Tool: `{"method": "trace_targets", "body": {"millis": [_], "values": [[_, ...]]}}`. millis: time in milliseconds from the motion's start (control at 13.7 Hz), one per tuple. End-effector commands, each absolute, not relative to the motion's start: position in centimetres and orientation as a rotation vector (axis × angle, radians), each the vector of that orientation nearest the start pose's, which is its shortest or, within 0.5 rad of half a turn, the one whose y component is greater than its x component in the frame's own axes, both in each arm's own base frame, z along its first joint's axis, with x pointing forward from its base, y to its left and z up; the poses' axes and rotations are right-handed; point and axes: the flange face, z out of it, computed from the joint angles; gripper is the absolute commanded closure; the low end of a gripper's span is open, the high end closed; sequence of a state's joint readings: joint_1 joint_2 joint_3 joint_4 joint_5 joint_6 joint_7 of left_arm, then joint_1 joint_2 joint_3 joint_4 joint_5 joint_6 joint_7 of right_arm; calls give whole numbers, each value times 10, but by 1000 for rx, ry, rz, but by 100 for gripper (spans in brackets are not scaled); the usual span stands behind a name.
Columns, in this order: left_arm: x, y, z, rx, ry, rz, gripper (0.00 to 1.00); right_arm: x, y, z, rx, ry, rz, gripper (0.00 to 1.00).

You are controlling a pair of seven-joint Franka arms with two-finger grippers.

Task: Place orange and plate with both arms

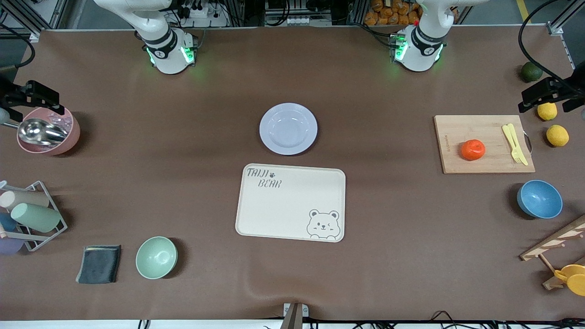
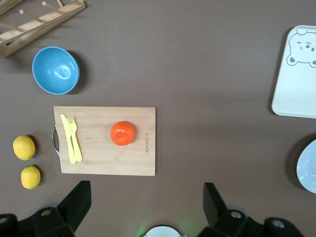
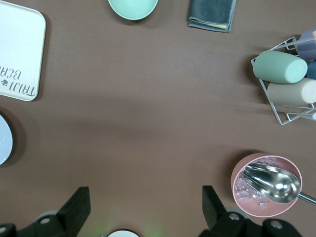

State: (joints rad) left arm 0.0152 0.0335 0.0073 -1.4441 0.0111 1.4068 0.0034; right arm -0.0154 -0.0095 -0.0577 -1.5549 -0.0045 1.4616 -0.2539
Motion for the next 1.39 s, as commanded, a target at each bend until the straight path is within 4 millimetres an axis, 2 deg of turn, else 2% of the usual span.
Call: {"method": "trace_targets", "body": {"millis": [0,73,219,438,583,802,875,1021,1094,1167,1312], "values": [[556,34,632,-3117,-61,171,0,541,-40,623,-3129,-267,162,0],[559,49,622,-3116,-101,193,0,541,-40,621,-3128,-263,169,0],[565,74,580,-3112,-169,282,0,541,-40,619,-3127,-265,176,0],[550,92,516,-3102,-213,317,0,542,-38,612,-3121,-265,196,0],[537,111,470,-3093,-257,330,0,542,-37,594,-3101,-262,239,0],[521,109,398,-3090,-277,363,0,551,-35,570,-3060,-252,297,0],[510,119,374,-3092,-307,357,0,555,-37,558,-3034,-240,324,0],[488,139,310,-3096,-353,365,0,563,-33,535,-2986,-252,384,0],[480,148,291,-3097,-384,358,0,563,-28,529,-2986,-248,398,0],[477,147,280,-3096,-383,379,0,565,-27,518,-2973,-245,422,0],[478,144,276,-3097,-373,389,0,571,-24,499,-2923,-230,453,0]]}}
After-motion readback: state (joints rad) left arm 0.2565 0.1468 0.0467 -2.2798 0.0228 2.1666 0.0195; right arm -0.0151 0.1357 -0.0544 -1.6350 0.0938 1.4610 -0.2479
